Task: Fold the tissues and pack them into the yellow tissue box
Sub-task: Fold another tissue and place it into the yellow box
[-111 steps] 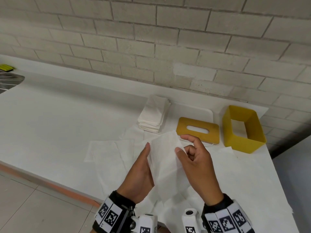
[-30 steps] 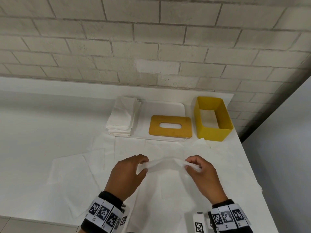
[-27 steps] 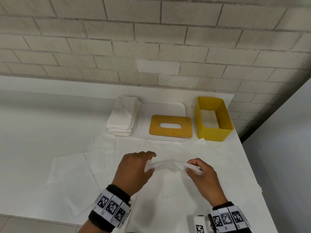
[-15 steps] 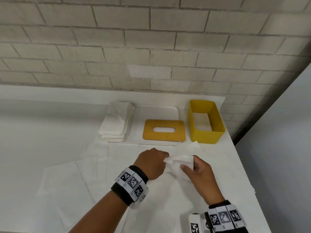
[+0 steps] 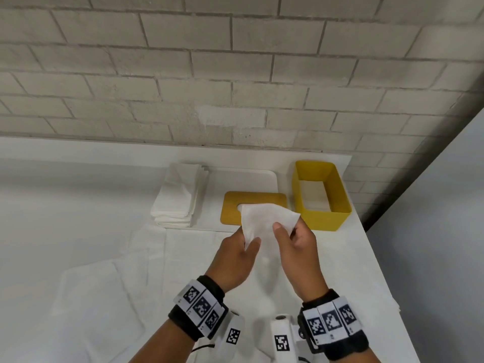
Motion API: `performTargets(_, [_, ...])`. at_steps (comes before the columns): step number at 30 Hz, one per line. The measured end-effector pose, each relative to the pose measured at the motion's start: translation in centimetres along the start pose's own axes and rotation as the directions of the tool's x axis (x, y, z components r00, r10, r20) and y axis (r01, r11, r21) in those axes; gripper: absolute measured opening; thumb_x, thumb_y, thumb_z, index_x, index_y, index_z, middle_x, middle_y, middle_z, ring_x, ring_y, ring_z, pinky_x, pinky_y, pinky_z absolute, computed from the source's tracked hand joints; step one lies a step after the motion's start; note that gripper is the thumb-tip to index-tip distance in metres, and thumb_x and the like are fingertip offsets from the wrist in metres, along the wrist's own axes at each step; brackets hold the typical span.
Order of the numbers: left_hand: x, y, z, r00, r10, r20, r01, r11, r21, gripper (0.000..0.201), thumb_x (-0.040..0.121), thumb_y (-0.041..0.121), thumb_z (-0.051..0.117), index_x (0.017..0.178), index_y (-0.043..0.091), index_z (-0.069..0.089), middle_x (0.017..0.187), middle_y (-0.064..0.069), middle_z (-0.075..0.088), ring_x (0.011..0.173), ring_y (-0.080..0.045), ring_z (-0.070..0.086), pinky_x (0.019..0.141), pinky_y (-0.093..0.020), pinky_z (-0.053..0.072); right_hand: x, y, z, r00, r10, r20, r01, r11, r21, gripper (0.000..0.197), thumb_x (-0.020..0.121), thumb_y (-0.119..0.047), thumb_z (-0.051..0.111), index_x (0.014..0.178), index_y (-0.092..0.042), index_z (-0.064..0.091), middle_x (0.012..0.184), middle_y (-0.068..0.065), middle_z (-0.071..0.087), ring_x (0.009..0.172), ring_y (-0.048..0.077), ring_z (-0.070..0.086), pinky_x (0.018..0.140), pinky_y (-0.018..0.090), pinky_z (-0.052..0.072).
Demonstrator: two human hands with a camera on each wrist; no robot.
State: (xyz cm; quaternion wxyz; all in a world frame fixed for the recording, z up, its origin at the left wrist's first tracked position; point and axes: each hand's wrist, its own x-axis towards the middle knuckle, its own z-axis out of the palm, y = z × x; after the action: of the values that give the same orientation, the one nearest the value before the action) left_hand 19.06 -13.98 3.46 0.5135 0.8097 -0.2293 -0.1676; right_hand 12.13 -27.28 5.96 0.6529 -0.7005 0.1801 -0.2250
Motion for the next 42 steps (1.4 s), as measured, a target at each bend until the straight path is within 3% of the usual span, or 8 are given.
performTargets(12, [0.0,-2.4,1.7,0.995,-0.089,-0.050,0.093,0.993,0.076,0.046,0.101,0.036,0.059,0.145,0.035,0.048,0.118,0.018,0.064,0.108,-0.006,0.064,0.081,-0.008,0.046,-1.0,4.3,-0.2,0.993,0.121,-0.012,-0.121,0.992,-0.034,0.035,0.098,-0.009,0.059,0.117,-0.038,0.061,0.107,-0.022,0.072,0.103,-0.001,0.068,0.085,0.023,0.057])
performTargets(19, [0.2,-1.8,1.8,0.981,-0.158,-0.117,0.143,0.982,-0.121,0.015,0.102,0.027,0.060,0.110,0.036,0.068,0.104,0.015,0.076,0.102,-0.007,0.071,0.087,-0.020,0.056,-0.5,4.6,-1.1,0.989,0.143,0.035,-0.141,0.989,-0.045,0.030,0.096,-0.009,0.063,0.114,-0.033,0.066,0.107,-0.012,0.074,0.102,0.008,0.070,0.089,0.031,0.058])
performTargets(23, [0.5,-0.3,0.8,0.952,-0.305,0.013,0.205,0.607,-0.768,0.028,0.102,0.008,0.057,0.128,0.010,0.064,0.121,-0.008,0.075,0.114,-0.026,0.071,0.097,-0.044,0.056,-0.7,4.8,-2.9,0.984,0.169,0.053,-0.168,0.986,-0.012,0.023,0.094,-0.009,0.069,0.110,-0.026,0.070,0.104,-0.004,0.077,0.102,0.019,0.072,0.085,0.034,0.059])
performTargets(27, [0.5,0.7,0.2,0.942,-0.311,0.124,0.242,0.379,-0.893,0.035,0.100,0.006,0.057,0.135,0.005,0.059,0.129,-0.014,0.072,0.119,-0.028,0.069,0.100,-0.045,0.052,-1.7,3.6,-2.8,0.972,0.221,0.075,-0.231,0.953,0.197,0.030,0.093,-0.006,0.068,0.122,-0.015,0.069,0.113,-0.002,0.077,0.108,0.015,0.072,0.091,0.033,0.057])
performTargets(31, [-0.4,1.1,0.9,0.945,-0.289,0.156,0.256,0.353,-0.900,0.035,0.100,0.009,0.057,0.134,0.008,0.060,0.129,-0.013,0.072,0.120,-0.028,0.068,0.103,-0.047,0.051,-2.2,2.7,-1.8,0.978,0.209,0.003,-0.206,0.961,0.182,0.023,0.097,-0.010,0.065,0.117,-0.016,0.072,0.110,-0.004,0.078,0.105,0.014,0.073,0.092,0.037,0.058])
performTargets(35, [-0.4,-0.6,-0.5,0.902,-0.430,0.027,0.173,0.303,-0.937,0.024,0.102,0.013,0.057,0.125,0.013,0.066,0.125,-0.010,0.074,0.104,-0.023,0.075,0.081,-0.036,0.064,-2.4,2.8,-2.9,0.967,0.252,-0.048,-0.247,0.965,0.092,0.020,0.095,-0.014,0.067,0.105,-0.028,0.077,0.104,-0.010,0.078,0.103,0.013,0.073,0.092,0.039,0.059])
performTargets(39, [-0.8,-4.1,-6.1,0.828,-0.537,-0.164,-0.010,0.279,-0.960,0.023,0.107,0.014,0.050,0.121,0.013,0.068,0.132,-0.008,0.069,0.101,-0.024,0.077,0.076,-0.030,0.065,-0.7,1.2,-6.1,0.929,0.362,-0.076,-0.299,0.854,0.426,0.022,0.098,-0.007,0.060,0.115,-0.013,0.072,0.110,0.005,0.078,0.102,0.025,0.074,0.084,0.046,0.061])
performTargets(42, [-3.2,-6.3,-9.7,0.818,-0.528,-0.227,0.022,0.424,-0.905,0.023,0.106,0.017,0.050,0.119,0.013,0.068,0.128,-0.009,0.072,0.099,-0.026,0.077,0.078,-0.035,0.065,2.7,1.4,-9.1,0.886,0.426,-0.182,-0.225,0.740,0.634,0.020,0.099,-0.002,0.056,0.117,-0.005,0.064,0.119,0.014,0.072,0.105,0.029,0.071,0.070,0.035,0.064])
